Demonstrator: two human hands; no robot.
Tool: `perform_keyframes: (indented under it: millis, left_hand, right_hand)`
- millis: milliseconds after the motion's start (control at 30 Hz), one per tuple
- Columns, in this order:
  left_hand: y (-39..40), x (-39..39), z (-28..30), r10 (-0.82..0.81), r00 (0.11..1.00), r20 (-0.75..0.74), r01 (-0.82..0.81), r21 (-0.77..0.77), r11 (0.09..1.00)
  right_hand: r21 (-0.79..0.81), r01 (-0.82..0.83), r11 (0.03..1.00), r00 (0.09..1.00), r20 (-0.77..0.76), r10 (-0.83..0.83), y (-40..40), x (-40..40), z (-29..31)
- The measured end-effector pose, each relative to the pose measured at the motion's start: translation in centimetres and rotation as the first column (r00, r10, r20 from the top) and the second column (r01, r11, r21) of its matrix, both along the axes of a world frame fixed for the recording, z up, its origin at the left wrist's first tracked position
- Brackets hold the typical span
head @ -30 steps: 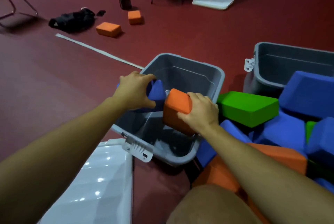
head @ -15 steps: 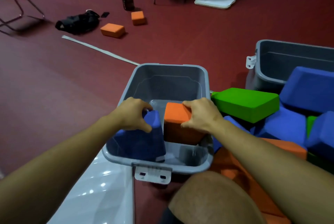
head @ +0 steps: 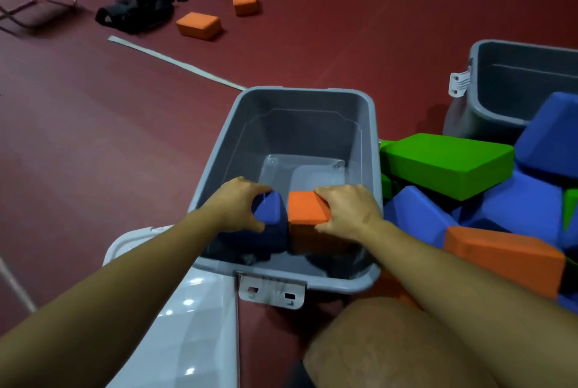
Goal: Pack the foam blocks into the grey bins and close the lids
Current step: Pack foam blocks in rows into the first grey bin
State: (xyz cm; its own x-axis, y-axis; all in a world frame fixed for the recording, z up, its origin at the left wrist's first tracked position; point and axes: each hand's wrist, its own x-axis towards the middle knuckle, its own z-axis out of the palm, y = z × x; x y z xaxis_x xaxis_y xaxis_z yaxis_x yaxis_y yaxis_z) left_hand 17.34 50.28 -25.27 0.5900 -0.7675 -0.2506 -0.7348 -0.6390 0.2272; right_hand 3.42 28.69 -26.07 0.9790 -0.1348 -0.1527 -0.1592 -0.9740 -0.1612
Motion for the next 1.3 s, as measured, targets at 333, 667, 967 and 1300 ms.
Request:
perform_keyframes:
  millis: [333,667,967,1300]
  left_hand:
    - [1.1,0.4,-2.7,0.017,0.999,-0.045,-0.012,0.112,0.994]
    - [2.1,1.4,-2.0,-0.007,0.999,-0.045,0.009,0.029,1.000]
    - [3.0,-0.1,-3.5,-0.046,0.999,-0.019,0.046,0.044,0.998]
    - [1.5,0.9,-2.8,-0.046,0.998,0.033,0.044,0.054,0.998]
  right_hand:
    - [-0.023,-0.014,1.000,0.999,0.050,0.015,1.3,-0.1,-2.5]
    - [-0.018,0.005,1.000,0.998,0.061,-0.004,1.9,-0.9,-1.7]
    - [-0.026,0.028,0.999,0.998,0.055,-0.026,2.0,-1.5,-2.0]
    - [0.023,0.096,0.995,0.994,0.050,-0.097,2.2,-1.3,-2.3]
